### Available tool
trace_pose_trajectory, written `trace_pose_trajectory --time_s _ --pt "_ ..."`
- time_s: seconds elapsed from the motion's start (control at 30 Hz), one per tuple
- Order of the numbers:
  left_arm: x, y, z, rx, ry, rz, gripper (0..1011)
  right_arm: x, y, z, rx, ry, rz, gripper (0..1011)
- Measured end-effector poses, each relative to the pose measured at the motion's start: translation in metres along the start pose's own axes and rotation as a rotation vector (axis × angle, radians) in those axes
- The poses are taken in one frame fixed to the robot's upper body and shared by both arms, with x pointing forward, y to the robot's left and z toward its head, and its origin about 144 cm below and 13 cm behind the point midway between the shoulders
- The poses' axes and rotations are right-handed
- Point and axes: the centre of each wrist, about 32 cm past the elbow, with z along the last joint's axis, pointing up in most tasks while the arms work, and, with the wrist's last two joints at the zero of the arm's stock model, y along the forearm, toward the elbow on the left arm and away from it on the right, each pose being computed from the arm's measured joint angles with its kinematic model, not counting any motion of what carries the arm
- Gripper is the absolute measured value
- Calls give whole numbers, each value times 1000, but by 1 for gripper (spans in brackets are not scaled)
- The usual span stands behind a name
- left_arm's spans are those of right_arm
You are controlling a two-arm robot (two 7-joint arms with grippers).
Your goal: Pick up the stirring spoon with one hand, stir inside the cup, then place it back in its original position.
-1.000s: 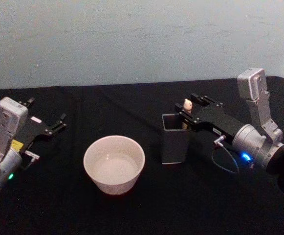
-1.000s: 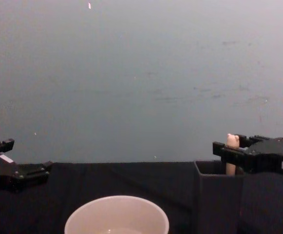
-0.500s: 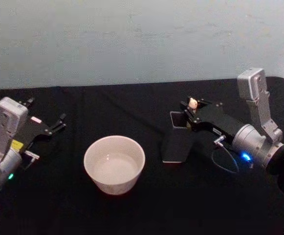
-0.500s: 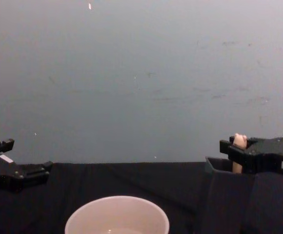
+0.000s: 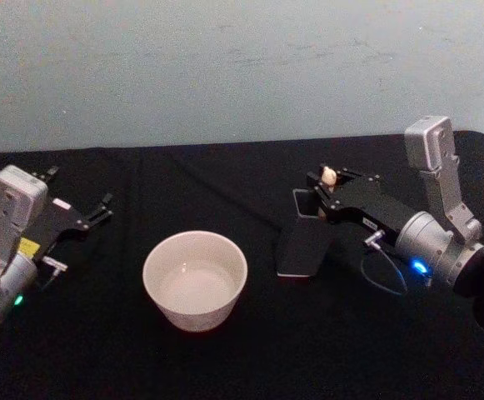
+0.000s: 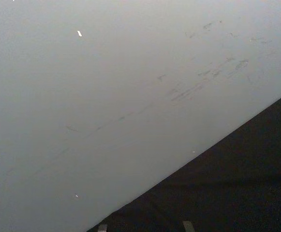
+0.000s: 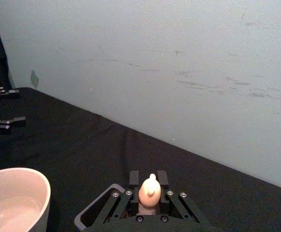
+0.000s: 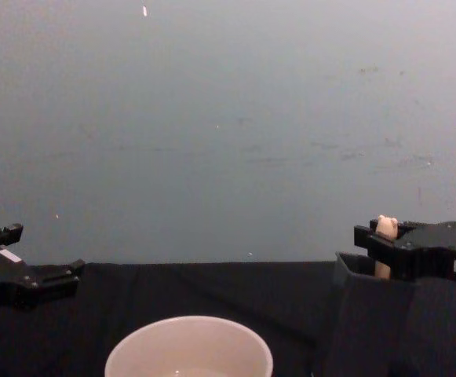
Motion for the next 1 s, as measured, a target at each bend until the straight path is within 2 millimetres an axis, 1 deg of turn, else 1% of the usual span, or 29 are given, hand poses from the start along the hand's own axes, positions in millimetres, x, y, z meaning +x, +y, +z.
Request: trace_pose_trajectory --time_s 0.43,1.0 --pt "0 0 0 0 0 0 1001 3 -3 8 24 43 27 215" --pt "0 0 0 0 0 0 1001 6 -11 35 108 89 50 215"
